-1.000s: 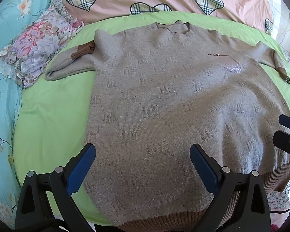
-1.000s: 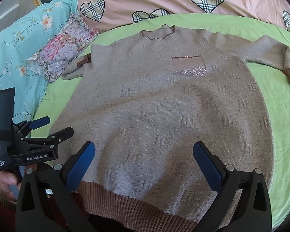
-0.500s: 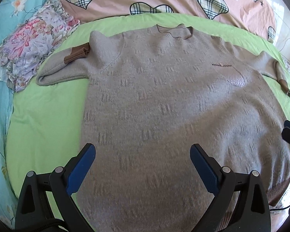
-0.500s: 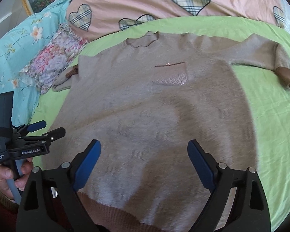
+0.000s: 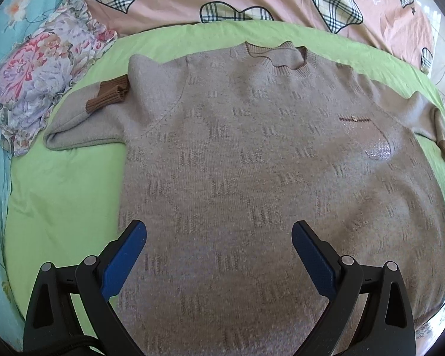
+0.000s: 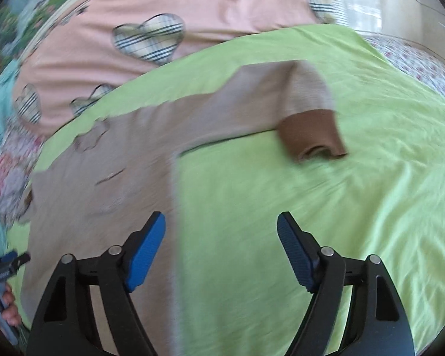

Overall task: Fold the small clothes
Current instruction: 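Grasp a brown sleeve cuff with the right gripper, fold it across the chest, release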

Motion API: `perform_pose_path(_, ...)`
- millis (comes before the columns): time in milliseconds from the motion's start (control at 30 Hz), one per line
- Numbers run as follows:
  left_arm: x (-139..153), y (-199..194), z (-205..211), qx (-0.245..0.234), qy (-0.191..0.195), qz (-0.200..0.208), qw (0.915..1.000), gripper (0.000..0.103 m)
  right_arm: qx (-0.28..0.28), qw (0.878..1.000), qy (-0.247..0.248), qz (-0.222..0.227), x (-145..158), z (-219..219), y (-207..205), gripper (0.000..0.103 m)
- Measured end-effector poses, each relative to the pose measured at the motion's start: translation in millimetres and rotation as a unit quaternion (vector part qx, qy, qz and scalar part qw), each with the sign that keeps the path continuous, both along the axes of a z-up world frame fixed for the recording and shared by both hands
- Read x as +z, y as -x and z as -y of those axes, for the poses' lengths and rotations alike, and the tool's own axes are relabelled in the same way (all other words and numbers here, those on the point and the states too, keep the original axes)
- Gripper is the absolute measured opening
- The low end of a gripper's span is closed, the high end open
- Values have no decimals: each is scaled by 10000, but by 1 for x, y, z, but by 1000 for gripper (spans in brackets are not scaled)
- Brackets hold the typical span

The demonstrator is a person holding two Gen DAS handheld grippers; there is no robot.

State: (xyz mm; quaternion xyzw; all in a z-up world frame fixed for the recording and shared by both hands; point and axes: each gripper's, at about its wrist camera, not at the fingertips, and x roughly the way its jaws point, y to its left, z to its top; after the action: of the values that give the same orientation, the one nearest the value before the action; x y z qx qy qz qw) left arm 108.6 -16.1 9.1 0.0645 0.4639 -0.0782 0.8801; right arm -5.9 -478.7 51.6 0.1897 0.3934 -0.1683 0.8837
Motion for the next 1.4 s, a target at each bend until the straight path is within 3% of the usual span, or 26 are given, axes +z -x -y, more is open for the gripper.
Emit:
perform_pose_path(300,-13,-14,13,-104,-137,-257,9995,99,-842,9878,-1230,450,-25,89,-29,70)
perform_pose_path(367,-15,-17,15,-117,-150,-293,9994,99,-958,9865,-1229,506,-27,95,-33,54)
perform_pose_path(400,-17,-18,16,-127,-146,-309,9993,99,-979,9867,-1183,532,-28,99,-35,28)
perform_pose_path(433,-17,-20,17,-135,-135,-322,9993,99,-1036,9871,-1092,547,-26,99,-35,10)
perform_pose_path(500,-19,-22,17,-146,-96,-355,9992,99,-980,9877,-970,738,-17,98,-37,6)
perform_pose_path(700,-15,-25,12,-149,98,-304,9994,99,65,9935,-443,1048,28,27,-70,6)
perform_pose_path(833,-11,-25,4,-132,270,-292,9991,99,1102,9872,-574,999,32,-46,-107,6)
perform_pose_path(1000,-6,-24,-13,-119,549,-212,9982,99,2335,9627,-1106,804,22,-146,-156,6)
perform_pose_path(1100,-4,-27,-23,-153,868,-241,9958,99,3036,9387,-1517,608,13,-211,-186,6)
perform_pose_path(1267,-5,-40,-37,-158,1203,-245,9923,99,3758,9064,-1918,200,-4,-288,-227,6)
perform_pose_path(1400,-8,-58,-41,-209,1483,-345,9881,99,4032,8889,-2163,-242,-22,-329,-266,6)
